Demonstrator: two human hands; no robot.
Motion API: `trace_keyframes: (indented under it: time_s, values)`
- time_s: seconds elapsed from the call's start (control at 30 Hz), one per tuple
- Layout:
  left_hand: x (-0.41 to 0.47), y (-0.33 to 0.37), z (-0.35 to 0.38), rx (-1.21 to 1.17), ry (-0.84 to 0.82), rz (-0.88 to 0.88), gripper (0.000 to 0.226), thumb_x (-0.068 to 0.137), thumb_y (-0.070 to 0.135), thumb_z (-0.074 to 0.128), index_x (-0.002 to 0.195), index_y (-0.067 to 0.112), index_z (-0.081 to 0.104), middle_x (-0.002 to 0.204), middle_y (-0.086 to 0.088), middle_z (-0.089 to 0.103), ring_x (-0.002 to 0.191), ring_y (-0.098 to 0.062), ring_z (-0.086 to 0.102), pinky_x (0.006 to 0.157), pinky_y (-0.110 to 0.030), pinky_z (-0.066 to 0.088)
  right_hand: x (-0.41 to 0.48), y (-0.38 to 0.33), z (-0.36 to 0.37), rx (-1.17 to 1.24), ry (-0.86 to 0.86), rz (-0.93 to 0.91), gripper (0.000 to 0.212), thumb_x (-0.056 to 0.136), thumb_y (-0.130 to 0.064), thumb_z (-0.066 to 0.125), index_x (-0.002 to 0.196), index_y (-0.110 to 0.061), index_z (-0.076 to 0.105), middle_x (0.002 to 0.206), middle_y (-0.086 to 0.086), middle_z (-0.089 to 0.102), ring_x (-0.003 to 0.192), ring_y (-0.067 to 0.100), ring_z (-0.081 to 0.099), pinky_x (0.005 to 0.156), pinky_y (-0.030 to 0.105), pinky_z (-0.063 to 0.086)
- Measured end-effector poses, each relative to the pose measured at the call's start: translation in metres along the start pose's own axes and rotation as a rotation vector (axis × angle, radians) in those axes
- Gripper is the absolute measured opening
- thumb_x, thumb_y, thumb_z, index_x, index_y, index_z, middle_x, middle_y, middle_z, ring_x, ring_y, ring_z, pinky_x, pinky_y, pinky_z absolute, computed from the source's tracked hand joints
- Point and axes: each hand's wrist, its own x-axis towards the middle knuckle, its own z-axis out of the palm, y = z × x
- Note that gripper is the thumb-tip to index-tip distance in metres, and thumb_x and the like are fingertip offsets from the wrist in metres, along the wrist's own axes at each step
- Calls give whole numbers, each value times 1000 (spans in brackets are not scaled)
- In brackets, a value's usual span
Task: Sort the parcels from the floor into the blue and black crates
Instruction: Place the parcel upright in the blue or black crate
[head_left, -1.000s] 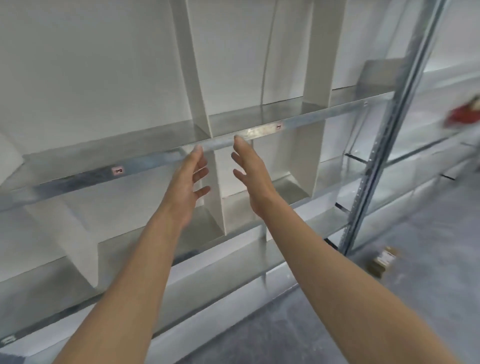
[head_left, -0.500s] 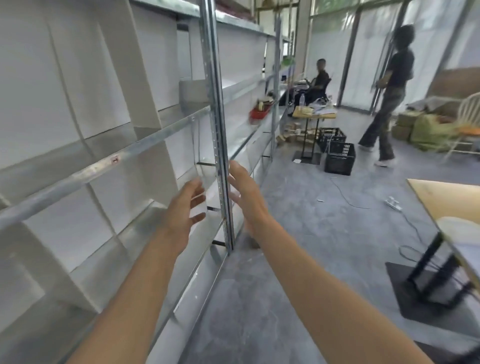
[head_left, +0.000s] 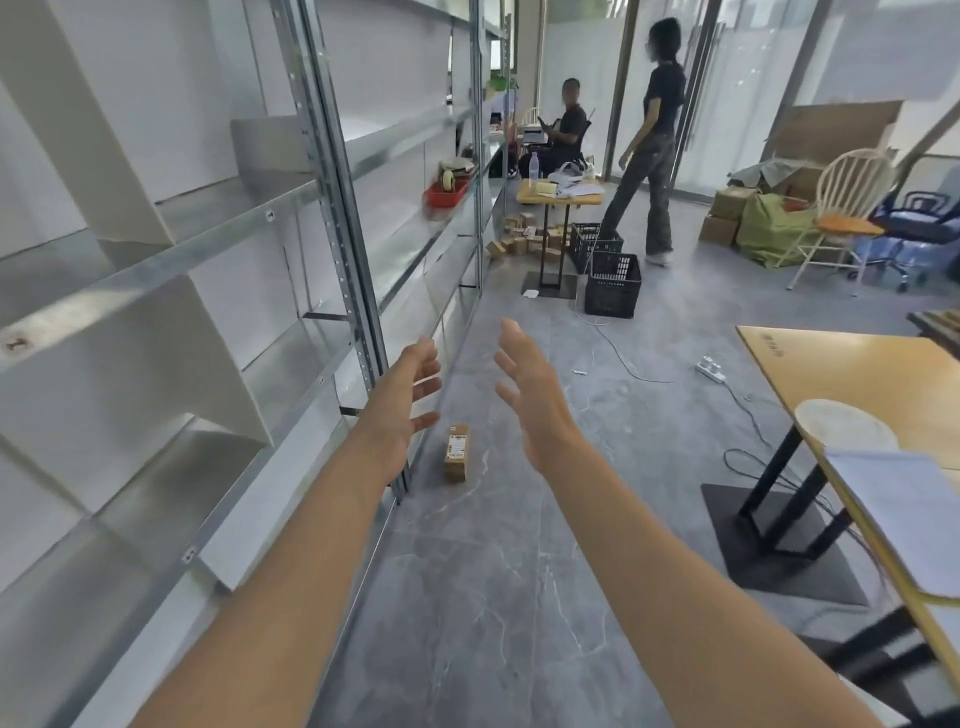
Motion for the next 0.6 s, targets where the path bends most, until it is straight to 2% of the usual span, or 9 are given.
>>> trace_keyframes:
  time_s: [0.17, 0.3, 0.37, 0.47, 0.53, 0.6]
  values:
    - [55, -10, 36, 3, 18, -45, 42, 98, 56, 54, 123, 24, 65, 123, 4, 64, 119, -17, 60, 99, -44, 50, 61, 18, -37, 14, 8, 51, 67, 103, -65, 47, 161, -33, 37, 166, -9, 37, 150, 14, 40, 124, 50, 33]
    - [90, -18, 57, 37, 34, -88, 45, 100, 55, 51, 130, 23, 61, 127, 4, 61, 121, -15, 58, 105, -45, 48, 101, 35, -62, 22, 8, 100, 68, 102, -67, 48, 161, -35, 37, 166, -9, 38, 150, 15, 40, 124, 50, 33]
    - [106, -23, 64, 52, 43, -114, 41, 101, 54, 50, 127, 24, 62, 129, 4, 60, 121, -14, 57, 104, -44, 47, 119, 43, -71, 22, 12, 127, 67, 103, -65, 48, 161, -33, 36, 166, -8, 38, 150, 15, 40, 125, 49, 33]
    - [130, -33, 70, 81, 45, -156, 29, 102, 53, 48, 112, 30, 63, 123, 6, 61, 115, -12, 57, 103, -43, 45, 143, 59, -80, 32, 10, 159, 64, 105, -60, 47, 161, -30, 37, 166, -8, 38, 150, 13, 39, 125, 49, 33]
    - [150, -42, 70, 80, 58, -188, 31, 103, 52, 47, 114, 28, 63, 119, 5, 62, 108, -11, 59, 98, -40, 46, 161, 72, -84, 35, 17, 191, 62, 106, -59, 46, 161, -30, 38, 166, -8, 39, 150, 11, 40, 125, 49, 32]
    - [174, -52, 68, 83, 57, -232, 35, 103, 53, 47, 121, 26, 61, 123, 4, 61, 109, -11, 58, 95, -40, 47, 178, 86, -87, 37, 22, 233, 61, 106, -59, 47, 160, -32, 40, 164, -11, 40, 149, 11, 40, 126, 49, 31]
